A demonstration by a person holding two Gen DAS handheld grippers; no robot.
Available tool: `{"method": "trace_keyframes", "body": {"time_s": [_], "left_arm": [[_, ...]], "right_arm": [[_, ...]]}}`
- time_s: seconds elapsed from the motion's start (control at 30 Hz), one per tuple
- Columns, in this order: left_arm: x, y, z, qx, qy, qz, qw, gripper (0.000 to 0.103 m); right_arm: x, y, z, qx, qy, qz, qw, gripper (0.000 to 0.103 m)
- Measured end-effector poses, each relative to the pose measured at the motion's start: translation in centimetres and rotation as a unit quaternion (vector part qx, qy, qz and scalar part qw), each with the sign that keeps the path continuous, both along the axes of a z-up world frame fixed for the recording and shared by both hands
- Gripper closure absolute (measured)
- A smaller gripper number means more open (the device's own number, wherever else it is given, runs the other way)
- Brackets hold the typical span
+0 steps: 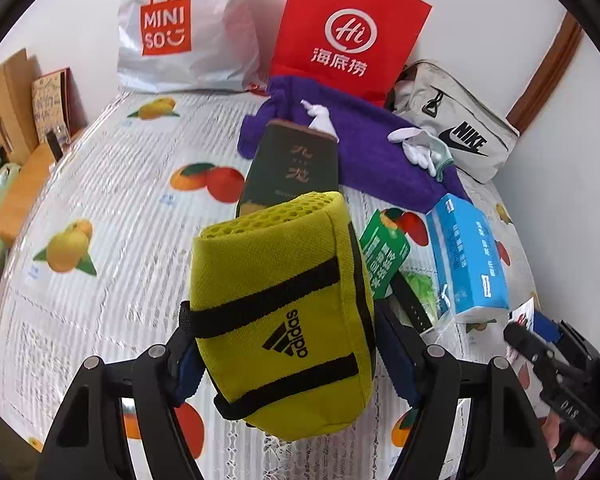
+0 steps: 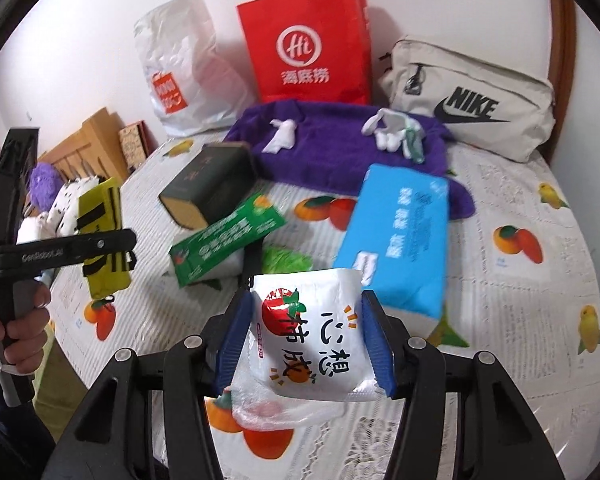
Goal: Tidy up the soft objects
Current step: 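Carry the snack packet in the right tool while the left tool carries the bag to the towel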
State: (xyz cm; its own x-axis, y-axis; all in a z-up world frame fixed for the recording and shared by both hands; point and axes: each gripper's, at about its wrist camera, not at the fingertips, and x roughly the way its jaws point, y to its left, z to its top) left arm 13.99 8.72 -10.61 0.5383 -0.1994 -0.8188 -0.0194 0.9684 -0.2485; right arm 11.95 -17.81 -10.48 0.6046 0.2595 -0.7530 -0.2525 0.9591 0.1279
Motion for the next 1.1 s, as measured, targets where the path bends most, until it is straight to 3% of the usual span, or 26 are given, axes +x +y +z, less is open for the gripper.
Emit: {"method": "trace_keyframes", "body": {"time_s": [0.67, 1.1], "left_arm": [[4.6, -0.8, 3.8, 0.018, -0.029, -0.018, 0.9993, 0.030], [9.8, -1.2, 3.7, 0.033, -0.018, -0.018, 0.9991, 0.030]], "right_arm": [[5.1, -2.1, 2.7, 0.009, -0.018, -0.026, 0.999, 0.049], [11.4, -2.8, 3.3, 0.015, -0.019, -0.040, 0.999, 0.049]]}}
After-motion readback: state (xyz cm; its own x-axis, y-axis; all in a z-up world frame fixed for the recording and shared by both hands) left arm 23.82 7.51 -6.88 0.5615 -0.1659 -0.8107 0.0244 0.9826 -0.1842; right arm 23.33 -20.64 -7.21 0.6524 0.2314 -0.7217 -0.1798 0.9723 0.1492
